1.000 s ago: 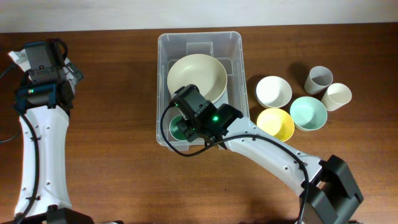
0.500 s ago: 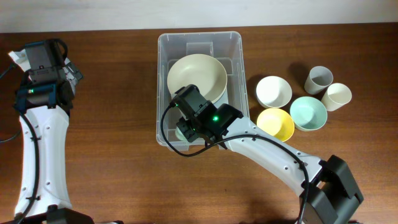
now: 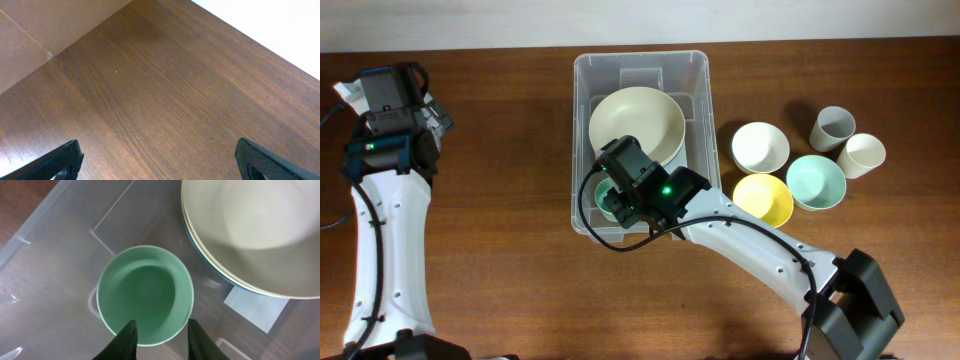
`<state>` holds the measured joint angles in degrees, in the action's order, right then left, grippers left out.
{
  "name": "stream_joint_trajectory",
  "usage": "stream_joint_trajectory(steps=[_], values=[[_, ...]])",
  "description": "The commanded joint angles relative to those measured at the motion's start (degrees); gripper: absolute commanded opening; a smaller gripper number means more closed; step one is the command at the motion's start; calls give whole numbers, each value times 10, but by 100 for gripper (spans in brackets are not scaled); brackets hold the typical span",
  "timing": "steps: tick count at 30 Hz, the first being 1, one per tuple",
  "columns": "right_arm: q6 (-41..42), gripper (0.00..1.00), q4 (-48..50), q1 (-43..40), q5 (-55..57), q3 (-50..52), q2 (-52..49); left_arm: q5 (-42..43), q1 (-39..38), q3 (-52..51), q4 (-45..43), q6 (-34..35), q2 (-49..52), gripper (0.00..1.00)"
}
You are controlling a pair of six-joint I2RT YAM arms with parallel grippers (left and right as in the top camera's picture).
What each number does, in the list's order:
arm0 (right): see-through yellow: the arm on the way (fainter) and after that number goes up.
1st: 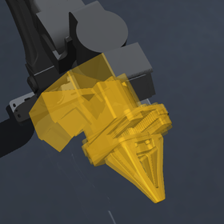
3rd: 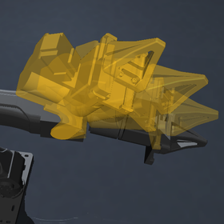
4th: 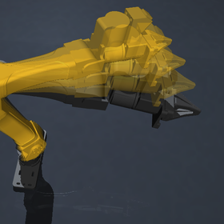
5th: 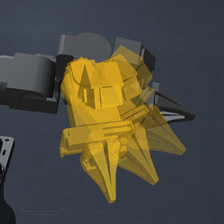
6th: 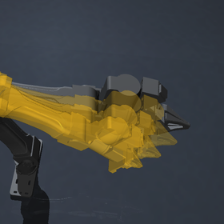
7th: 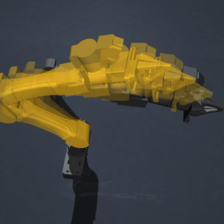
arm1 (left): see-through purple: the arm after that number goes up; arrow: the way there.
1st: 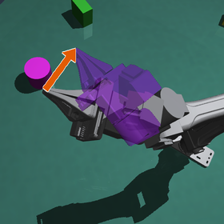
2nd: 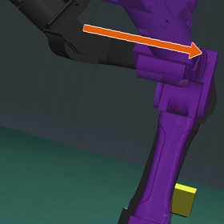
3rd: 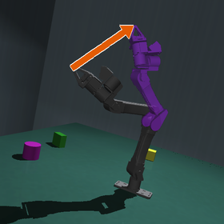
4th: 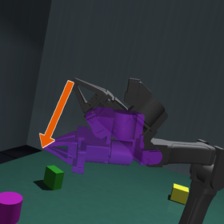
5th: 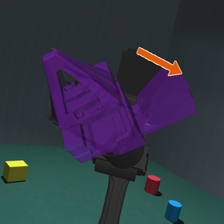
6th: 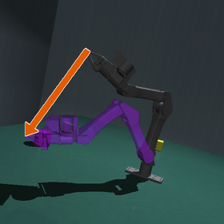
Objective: Pack container
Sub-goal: 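Lower the green cup into the container's front-left corner and release, then withdraw the right gripper toward the cups at the right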
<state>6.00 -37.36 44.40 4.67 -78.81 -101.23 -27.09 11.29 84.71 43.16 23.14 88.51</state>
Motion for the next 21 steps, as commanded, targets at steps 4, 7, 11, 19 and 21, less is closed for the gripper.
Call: stream_joint_trajectory(steps=[4,7,11,19,21], values=[[3,32,17,-2,13,-12,-1,-8,2,6,0,-5,-1,99],[7,33,6,-20,21,-34,9,-8,2,6,0,-5,-1,99],[51,34,-56,-75,47,-99,29,-8,2,6,0,-5,-1,99],[81,39,-200,-289,55,-221,41,-8,2,6,0,-5,-1,99],[86,45,-204,-350,55,-223,41,-8,2,6,0,-5,-1,99]])
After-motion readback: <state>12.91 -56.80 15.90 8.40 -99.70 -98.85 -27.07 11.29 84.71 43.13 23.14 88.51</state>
